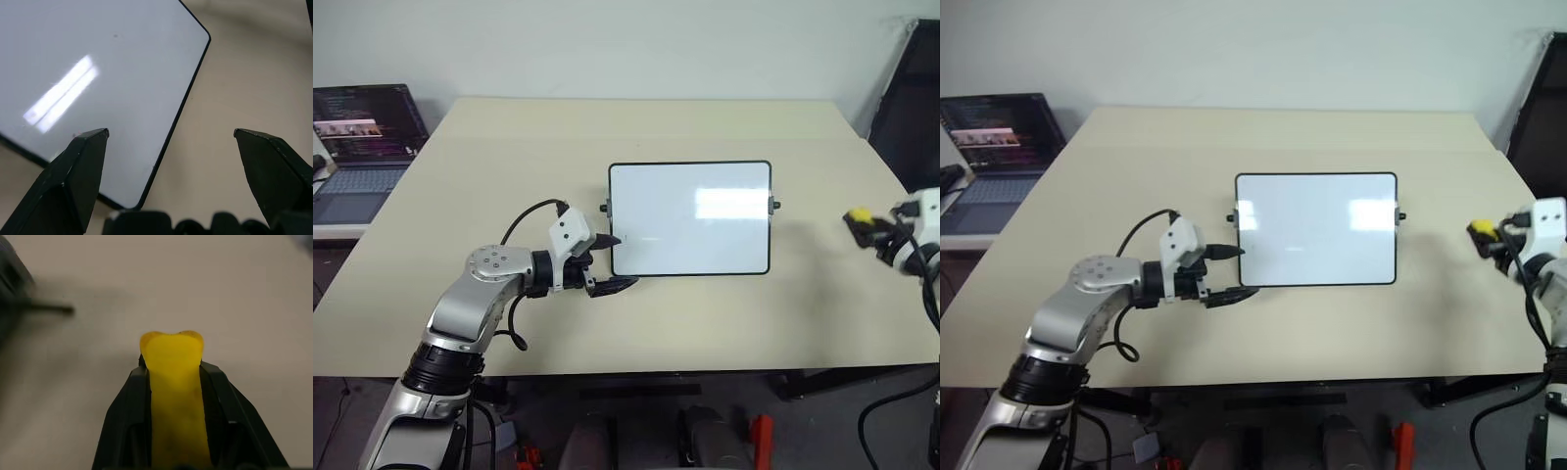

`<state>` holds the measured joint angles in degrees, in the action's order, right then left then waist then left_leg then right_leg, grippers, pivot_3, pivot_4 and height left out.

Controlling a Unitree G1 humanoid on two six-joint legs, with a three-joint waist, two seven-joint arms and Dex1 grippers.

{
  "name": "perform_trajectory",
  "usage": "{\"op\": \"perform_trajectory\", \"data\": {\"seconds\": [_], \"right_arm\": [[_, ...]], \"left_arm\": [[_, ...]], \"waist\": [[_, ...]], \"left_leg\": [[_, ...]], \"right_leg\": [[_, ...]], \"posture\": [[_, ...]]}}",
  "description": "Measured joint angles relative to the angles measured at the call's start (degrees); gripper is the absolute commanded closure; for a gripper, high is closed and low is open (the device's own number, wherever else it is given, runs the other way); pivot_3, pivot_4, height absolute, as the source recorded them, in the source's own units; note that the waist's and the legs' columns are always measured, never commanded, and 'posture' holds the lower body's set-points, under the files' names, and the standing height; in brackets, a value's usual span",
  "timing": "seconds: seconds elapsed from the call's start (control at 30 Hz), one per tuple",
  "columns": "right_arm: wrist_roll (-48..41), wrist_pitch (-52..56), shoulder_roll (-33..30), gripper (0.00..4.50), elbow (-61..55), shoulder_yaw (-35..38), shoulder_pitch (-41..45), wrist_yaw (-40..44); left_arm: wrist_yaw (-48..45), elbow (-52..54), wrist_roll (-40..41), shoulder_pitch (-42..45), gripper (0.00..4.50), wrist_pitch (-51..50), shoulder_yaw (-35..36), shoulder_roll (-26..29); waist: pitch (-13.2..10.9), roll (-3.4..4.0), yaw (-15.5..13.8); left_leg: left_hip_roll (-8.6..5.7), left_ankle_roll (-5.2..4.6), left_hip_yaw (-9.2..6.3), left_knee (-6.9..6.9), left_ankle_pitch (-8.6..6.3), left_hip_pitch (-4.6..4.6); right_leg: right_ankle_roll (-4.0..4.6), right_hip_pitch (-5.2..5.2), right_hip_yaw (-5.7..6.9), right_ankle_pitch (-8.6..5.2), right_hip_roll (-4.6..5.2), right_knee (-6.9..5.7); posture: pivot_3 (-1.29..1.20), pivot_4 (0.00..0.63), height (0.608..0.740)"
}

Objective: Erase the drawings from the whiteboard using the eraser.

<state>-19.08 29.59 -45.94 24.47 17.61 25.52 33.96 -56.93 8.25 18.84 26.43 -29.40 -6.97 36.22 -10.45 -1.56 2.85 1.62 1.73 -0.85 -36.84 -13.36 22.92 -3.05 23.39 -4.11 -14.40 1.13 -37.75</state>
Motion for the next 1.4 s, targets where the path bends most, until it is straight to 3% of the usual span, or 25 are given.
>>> {"op": "perform_trajectory", "data": {"seconds": [0.27,0.63,0.8,0.93,1.07,1.4], "right_arm": [[4.65,-4.27,-0.13,3.51,13.91,-3.71,7.54,2.13],[6.63,-6.79,0.96,0.01,20.48,-4.29,10.92,2.25],[5.68,-10.35,1.87,0.01,9.74,-2.76,7.16,2.33],[2.06,-12.59,9.99,0.01,0.29,0.46,4.18,-1.64],[2.25,-16.70,16.54,0.01,3.10,1.00,0.60,-6.41],[2.65,-22.38,20.77,0.01,4.65,0.42,-1.15,-9.26]], "left_arm": [[0.05,0.05,0.00,0.03,0.00,-0.05,0.02,0.34],[1.34,0.97,0.09,-2.41,0.00,-0.54,0.88,1.20],[11.51,-0.12,0.10,-2.83,0.00,0.50,9.69,-2.33],[23.95,-7.69,-2.46,-1.63,0.00,5.15,17.39,-6.80],[30.99,-15.67,-5.93,-2.11,0.00,9.43,17.33,-12.29],[42.69,-29.10,-14.76,-1.14,0.00,22.76,11.76,-22.10]], "waist": [[-0.02,0.05,0.78],[-0.03,0.05,0.48],[-0.03,0.07,0.47],[0.05,-0.03,0.48],[0.03,-0.03,-0.61],[0.04,-0.04,-0.85]], "left_leg": [[0.00,0.00,-0.02,-0.02,0.00,-0.02],[0.00,0.01,-0.03,-0.01,0.00,-0.01],[0.02,0.01,-0.07,-0.02,0.00,-0.02],[0.04,0.02,-0.18,-0.04,-0.01,-0.16],[-0.10,0.04,-0.14,-0.10,-0.01,0.04],[-0.08,0.06,-0.10,-0.07,-0.02,-0.03]], "right_leg": [[-0.03,-0.01,0.01,0.00,-0.03,-0.01],[-0.04,-0.02,0.02,-0.01,-0.02,0.01],[-0.05,-0.02,0.03,-0.01,-0.02,-0.02],[-0.05,-0.20,0.10,0.00,-0.06,-0.04],[-0.17,-0.11,0.10,0.09,0.11,0.05],[-0.20,-0.12,0.05,0.13,0.06,0.05]], "posture": [[0.00,0.150,0.740],[0.00,0.150,0.740],[0.00,0.150,0.740],[0.00,0.150,0.740],[0.00,0.150,0.740],[0.00,0.150,0.740]]}}
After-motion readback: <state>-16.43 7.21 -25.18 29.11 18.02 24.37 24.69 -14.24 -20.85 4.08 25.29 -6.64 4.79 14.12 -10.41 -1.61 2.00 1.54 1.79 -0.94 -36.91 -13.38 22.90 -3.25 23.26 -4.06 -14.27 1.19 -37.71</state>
